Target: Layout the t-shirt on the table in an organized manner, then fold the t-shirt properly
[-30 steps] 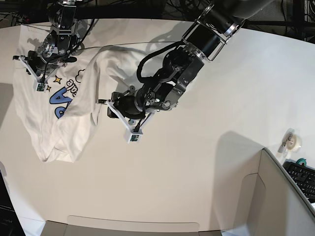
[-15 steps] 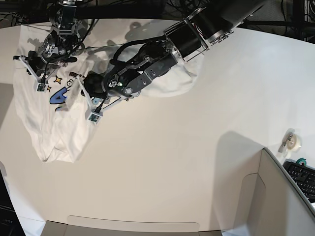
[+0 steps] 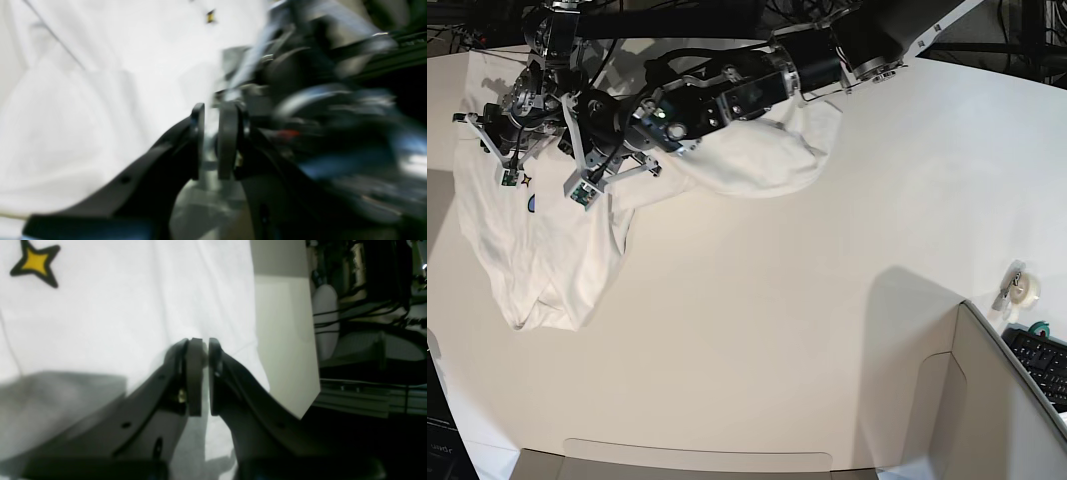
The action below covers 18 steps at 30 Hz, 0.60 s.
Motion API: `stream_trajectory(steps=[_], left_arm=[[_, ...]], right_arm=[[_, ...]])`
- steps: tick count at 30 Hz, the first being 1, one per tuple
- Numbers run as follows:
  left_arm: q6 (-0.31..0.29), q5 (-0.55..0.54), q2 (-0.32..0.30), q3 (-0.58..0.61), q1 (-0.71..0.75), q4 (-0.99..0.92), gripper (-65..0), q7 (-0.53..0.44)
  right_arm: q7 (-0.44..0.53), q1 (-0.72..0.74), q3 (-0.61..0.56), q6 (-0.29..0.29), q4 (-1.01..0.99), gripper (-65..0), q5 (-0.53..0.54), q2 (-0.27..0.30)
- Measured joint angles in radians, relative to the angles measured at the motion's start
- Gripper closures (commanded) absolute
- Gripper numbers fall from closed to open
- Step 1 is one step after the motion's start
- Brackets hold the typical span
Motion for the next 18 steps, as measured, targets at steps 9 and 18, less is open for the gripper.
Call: stream_trajectory(steps=[9, 18], left_arm=[[0.006, 0.014, -0.199, -0.250, 0.013, 0.092, -25.3, 0.098], [-0.073, -0.082, -0.209, -0.528, 0.103, -0.087, -25.5, 0.089]], right_arm=[[0.007, -0.003, -0.001, 0.003, 0.000, -5.4, -0.002, 0.001], [0.007, -0.004, -0.001, 0.001, 0.000, -5.4, -0.003, 0.000]])
